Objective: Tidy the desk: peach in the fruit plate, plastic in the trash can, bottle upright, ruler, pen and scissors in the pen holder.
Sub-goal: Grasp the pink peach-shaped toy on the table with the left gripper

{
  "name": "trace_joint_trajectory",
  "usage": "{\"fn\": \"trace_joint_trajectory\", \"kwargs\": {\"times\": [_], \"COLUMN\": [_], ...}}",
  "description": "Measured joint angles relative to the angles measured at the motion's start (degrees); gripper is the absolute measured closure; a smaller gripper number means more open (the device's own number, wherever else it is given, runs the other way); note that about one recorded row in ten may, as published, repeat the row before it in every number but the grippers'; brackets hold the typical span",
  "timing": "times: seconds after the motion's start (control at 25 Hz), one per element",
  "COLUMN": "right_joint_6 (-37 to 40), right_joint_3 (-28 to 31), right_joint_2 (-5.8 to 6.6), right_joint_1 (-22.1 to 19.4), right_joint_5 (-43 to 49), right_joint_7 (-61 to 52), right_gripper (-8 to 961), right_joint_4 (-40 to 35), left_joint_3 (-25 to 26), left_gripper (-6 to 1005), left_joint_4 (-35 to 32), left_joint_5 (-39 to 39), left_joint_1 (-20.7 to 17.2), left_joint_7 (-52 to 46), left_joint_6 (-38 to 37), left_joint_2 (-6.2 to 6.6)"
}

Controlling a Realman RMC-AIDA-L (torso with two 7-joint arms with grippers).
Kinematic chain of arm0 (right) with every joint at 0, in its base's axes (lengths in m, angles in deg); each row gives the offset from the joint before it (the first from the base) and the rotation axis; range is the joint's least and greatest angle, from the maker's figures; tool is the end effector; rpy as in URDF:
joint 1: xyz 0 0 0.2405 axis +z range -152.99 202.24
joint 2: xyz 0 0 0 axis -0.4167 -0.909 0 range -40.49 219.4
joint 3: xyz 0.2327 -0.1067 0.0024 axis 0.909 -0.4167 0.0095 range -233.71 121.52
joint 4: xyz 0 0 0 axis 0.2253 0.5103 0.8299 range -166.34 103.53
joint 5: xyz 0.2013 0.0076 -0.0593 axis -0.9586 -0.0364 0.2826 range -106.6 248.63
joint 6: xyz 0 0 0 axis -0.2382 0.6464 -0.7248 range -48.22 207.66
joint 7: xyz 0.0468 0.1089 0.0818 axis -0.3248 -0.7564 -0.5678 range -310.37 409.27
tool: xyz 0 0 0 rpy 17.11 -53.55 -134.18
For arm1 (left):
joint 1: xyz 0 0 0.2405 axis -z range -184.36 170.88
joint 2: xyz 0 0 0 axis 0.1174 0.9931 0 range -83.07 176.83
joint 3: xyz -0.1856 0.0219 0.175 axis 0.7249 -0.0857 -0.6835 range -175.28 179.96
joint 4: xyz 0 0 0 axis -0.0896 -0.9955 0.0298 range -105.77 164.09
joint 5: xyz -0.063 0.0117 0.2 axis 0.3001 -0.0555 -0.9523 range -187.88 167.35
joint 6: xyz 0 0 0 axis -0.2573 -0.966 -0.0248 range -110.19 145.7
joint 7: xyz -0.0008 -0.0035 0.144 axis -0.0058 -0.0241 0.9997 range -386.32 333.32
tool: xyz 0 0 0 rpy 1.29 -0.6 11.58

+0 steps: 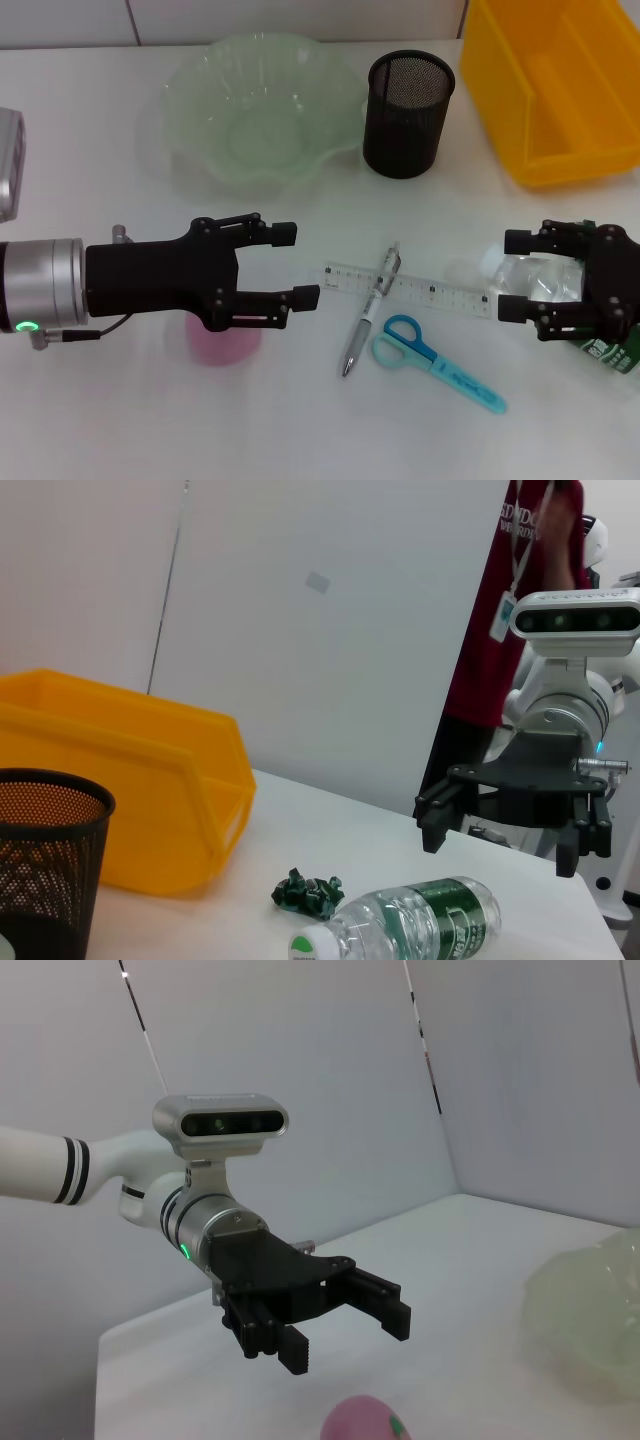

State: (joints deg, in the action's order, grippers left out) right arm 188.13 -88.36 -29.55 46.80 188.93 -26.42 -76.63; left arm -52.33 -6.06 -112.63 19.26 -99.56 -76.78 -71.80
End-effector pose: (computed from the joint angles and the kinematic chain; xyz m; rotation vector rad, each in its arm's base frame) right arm 0.2833 0.2670 0.0348 -2.8063 0.5540 0.8259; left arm -0.2492 0.2930 -0.0238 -2.8879 -0.4876 -0.8628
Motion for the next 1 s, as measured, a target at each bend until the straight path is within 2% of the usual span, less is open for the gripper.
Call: {"fn": "trace_joint_trajectory", "kwargs": {"times": [0.48, 0.56, 0.6, 0.64, 0.84, 1.0], "right_joint_6": [-0.67, -0.67, -0.67, -0.67, -0.67, -0.66], "right_joint_3": [0.01, 0.02, 0.02, 0.08, 0.29, 0.25], "right_joint_2": [0.0, 0.0, 0.0, 0.0, 0.0, 0.0], "right_joint_1": [0.37, 0.06, 0.06, -0.06, -0.18, -0.21], "right_joint_5": [0.19, 0.19, 0.19, 0.2, 0.2, 0.22], "right_joint_7": [0.12, 0.12, 0.12, 0.12, 0.12, 0.12], "right_gripper": [114, 114, 114, 114, 114, 114], "right_joint_4": [0.87, 0.87, 0.87, 0.87, 0.91, 1.01], "left_joint_3": [0.18, 2.19, 2.19, 2.95, 2.68, 2.59], "left_gripper": [201, 208, 212, 215, 233, 248], "left_joint_4": [-0.45, -6.09, -6.09, -9.24, -9.25, -7.16], "left_joint_5": [0.12, 0.14, 0.14, 0.16, -1.31, -3.88], "left_joint_1": [-0.53, -4.29, -4.29, -7.14, -9.58, -9.59], "left_joint_7": [0.02, -1.14, -1.14, -1.03, -0.15, 2.16], "left_joint_6": [-0.39, -2.64, -2.64, -2.62, 0.18, 3.07], "left_joint_2": [0.09, 0.31, 0.31, 0.24, 0.44, 0.24]}}
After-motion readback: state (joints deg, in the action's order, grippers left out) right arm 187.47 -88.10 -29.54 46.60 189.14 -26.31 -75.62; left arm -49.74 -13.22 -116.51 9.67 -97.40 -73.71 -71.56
